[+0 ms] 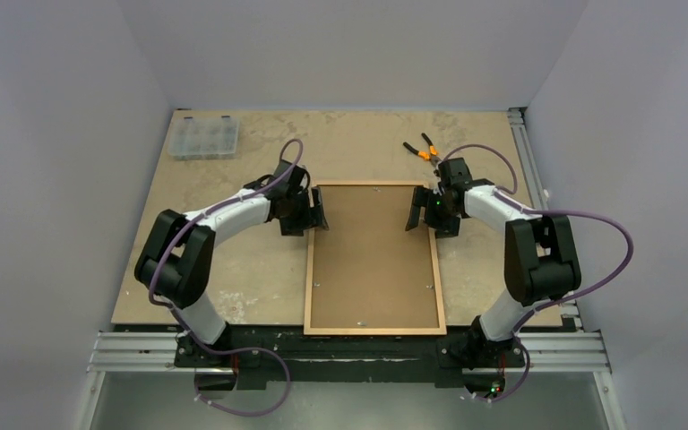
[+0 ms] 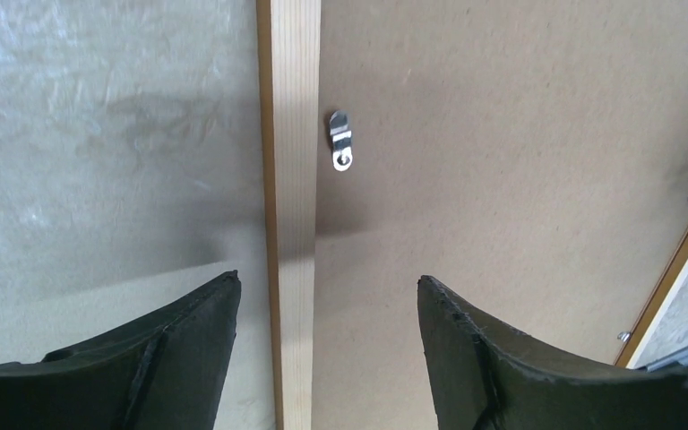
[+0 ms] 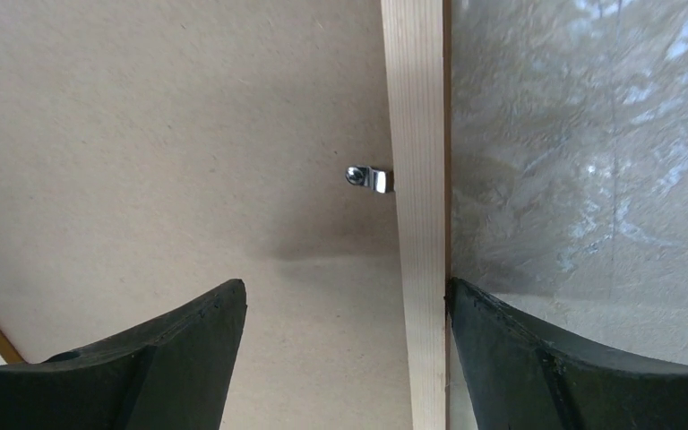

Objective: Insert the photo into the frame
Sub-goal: Install the photo frame at the center of the board.

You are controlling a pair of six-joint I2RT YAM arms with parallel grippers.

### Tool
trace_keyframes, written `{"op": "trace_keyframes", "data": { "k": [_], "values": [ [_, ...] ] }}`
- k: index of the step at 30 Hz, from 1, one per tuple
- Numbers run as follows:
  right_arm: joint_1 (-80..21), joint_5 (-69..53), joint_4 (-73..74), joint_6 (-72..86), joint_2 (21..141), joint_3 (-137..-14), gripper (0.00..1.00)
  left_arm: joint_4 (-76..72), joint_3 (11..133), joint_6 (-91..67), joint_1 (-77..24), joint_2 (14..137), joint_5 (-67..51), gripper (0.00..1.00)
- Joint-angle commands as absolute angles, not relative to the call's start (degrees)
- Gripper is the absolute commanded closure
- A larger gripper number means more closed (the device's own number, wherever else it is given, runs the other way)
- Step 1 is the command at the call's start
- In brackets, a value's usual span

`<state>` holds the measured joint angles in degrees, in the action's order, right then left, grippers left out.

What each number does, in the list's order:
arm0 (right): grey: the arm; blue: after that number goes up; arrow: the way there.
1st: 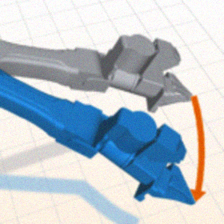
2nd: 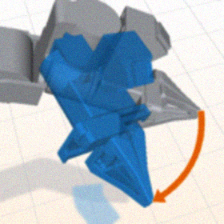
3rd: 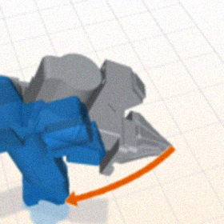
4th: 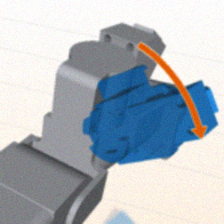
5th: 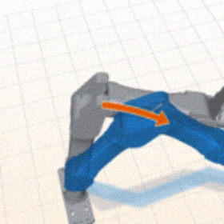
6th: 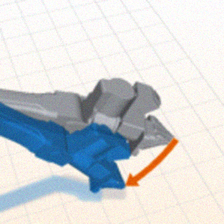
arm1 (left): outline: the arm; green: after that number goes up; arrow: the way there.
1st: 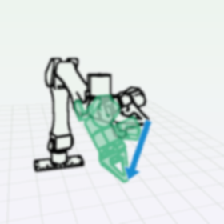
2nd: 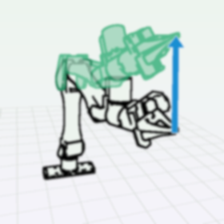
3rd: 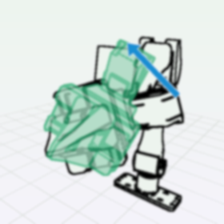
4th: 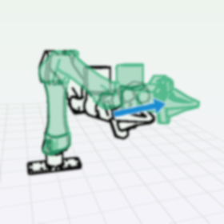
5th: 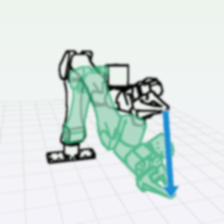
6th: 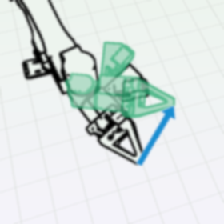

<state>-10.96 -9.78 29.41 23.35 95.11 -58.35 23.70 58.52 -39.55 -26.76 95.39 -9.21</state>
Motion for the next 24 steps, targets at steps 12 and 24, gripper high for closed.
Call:
{"op": "trace_keyframes", "data": {
  "k": [12, 24],
  "values": [
    [-10.9, -12.2, 26.2, 23.5, 94.6, -55.2, 0.2, 34.4, 75.7, -35.9, -26.5, 108.0, 1.4, 0.36],
    [-10.9, -12.6, 26.1, 23.1, 95.3, -55.5, 0.21, 37.9, 80.9, -35.9, -26.6, 114.0, 4.5, 0.42]
  ]
}}
